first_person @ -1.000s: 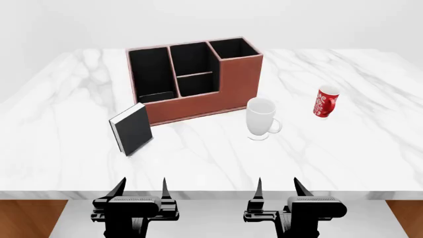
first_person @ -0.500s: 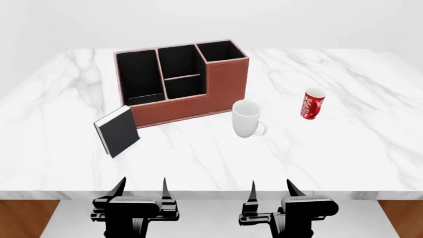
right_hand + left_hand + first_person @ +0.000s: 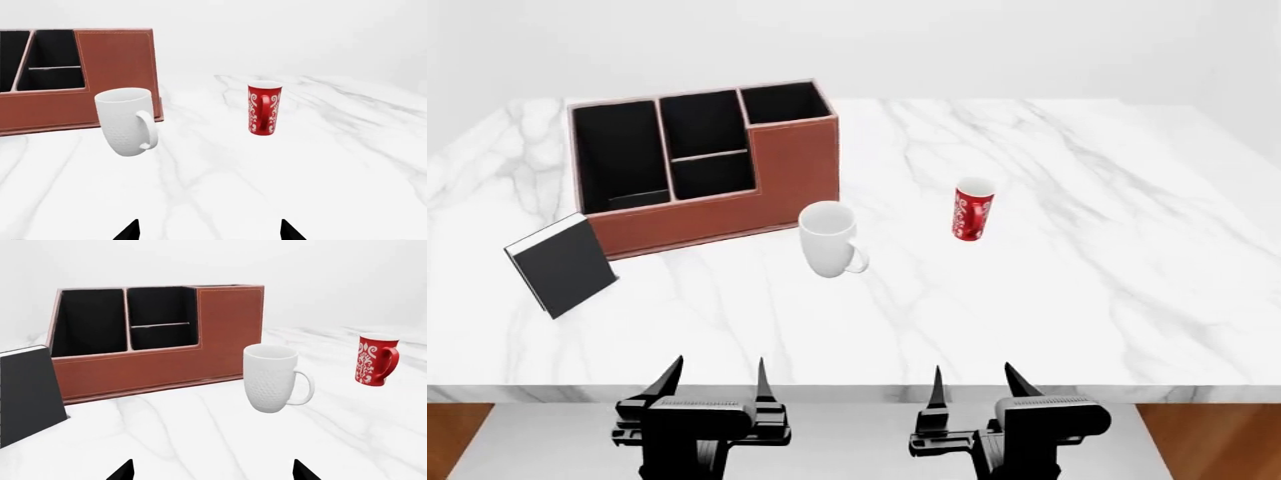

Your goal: Pick up the red mug and place it to the right of the caddy.

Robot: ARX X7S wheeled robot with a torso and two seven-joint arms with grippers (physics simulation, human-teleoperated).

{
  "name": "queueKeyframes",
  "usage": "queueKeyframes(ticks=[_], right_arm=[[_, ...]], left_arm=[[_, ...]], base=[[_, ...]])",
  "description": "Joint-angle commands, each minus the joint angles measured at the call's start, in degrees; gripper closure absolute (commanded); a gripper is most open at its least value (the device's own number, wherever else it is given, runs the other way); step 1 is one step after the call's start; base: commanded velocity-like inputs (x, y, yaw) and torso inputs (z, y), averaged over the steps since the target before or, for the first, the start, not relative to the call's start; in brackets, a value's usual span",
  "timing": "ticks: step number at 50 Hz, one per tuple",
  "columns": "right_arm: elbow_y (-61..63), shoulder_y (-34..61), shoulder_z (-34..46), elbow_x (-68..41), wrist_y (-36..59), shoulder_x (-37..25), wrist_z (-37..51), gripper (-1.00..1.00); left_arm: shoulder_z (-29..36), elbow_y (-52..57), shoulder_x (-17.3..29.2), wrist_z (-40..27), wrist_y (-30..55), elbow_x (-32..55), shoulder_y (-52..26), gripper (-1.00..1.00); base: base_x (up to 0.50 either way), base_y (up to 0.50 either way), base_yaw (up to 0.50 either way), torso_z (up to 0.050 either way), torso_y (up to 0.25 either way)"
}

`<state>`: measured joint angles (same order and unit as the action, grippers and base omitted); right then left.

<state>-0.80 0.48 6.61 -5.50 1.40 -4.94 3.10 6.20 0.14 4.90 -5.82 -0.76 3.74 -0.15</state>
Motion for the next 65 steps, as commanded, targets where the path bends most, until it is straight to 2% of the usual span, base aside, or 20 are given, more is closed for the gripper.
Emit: queueKeyframes(ticks=[1,5,11,12,15,16,18,20,21,23,27,32,65], right_arm=[[0.02,0.04,0.57,-0.7,-0.12,-0.48,1.55,-1.0],[0.75,0.93,0.32,-1.25,3.66,-0.59,2.89,-1.0],[2.68,0.91,0.48,-1.63,3.96,-1.28,3.37,-1.0],[3.86,1.16,0.41,-1.27,5.02,-1.45,4.07,-1.0],[10.71,2.63,0.19,-3.22,13.28,-2.83,3.7,-1.0],[16.81,4.94,-0.33,-5.01,20.97,-4.1,3.66,-1.0],[22.52,8.09,-0.77,-5.6,27.73,-5.37,4.51,-1.0],[27.22,13.41,-2.99,-9.21,37.15,-6.37,4.52,-1.0],[27.78,14.23,-2.12,-7.52,36.79,-7.04,5.32,-1.0],[27.8,16.14,-1.72,-6.04,37.45,-7.64,6.4,-1.0],[24.87,17.47,-3.53,-8.91,39.22,-7.44,4.84,-1.0],[22.44,16.41,-3.56,-9.05,36.9,-7.31,4.26,-1.0],[19.65,15.3,-3.78,-10.71,34.18,-7.49,4.01,-1.0]], left_arm=[[0.95,0.18,0.79,-0.97,0.08,0.65,-0.03,-1.0],[1.18,1.01,1.03,-1.03,1.47,1.46,-0.11,-1.0],[1.42,3.49,1.54,-1.77,5.04,1.98,-0.62,-1.0],[1.51,5.58,1.72,-1.73,8.22,2.63,-1.07,-1.0],[1.63,15.18,3.07,-1.43,20.72,5.51,-3.68,-1.0],[0.05,23.77,4.37,-1.35,29.32,10.9,-9.6,-1.0],[-0.86,32.67,5.7,-2.2,46.51,14.54,-17.29,-1.0],[-4.23,38.04,5.98,-2.79,63.69,20.29,-31.5,-1.0],[-5.61,38.64,5.55,-3.07,68.75,21.6,-35.02,-1.0],[-4.96,38.97,6.26,-3.72,72.45,21.85,-40.95,-1.0],[-5.55,36.66,4.86,-3.64,71.65,22.27,-41.68,-1.0],[-2.78,36.04,5.88,-3.9,68.07,20.46,-39.2,-1.0],[-1.75,34.37,7.45,-4.96,64.46,19.54,-39.42,-1.0]], base=[[0.0,-0.5,0.0,0.0,0.0],[0.0,-0.05,0.0,0.0,0.0],[0.0,0.0,0.0,0.0,0.0],[0.0,0.0,0.0,0.0,0.0],[0.0,0.0,0.0,0.0,0.0],[0.0,0.0,0.0,0.0,0.0],[0.0,0.0,0.0,0.0,0.0],[0.0,0.0,0.0,0.0,0.0],[0.0,0.0,0.0,0.0,0.0],[0.0,0.0,0.0,0.0,0.0],[0.14,0.0,0.0,0.0,0.0],[0.5,0.0,0.0,0.0,0.0],[0.5,0.0,0.0,0.0,0.0]])
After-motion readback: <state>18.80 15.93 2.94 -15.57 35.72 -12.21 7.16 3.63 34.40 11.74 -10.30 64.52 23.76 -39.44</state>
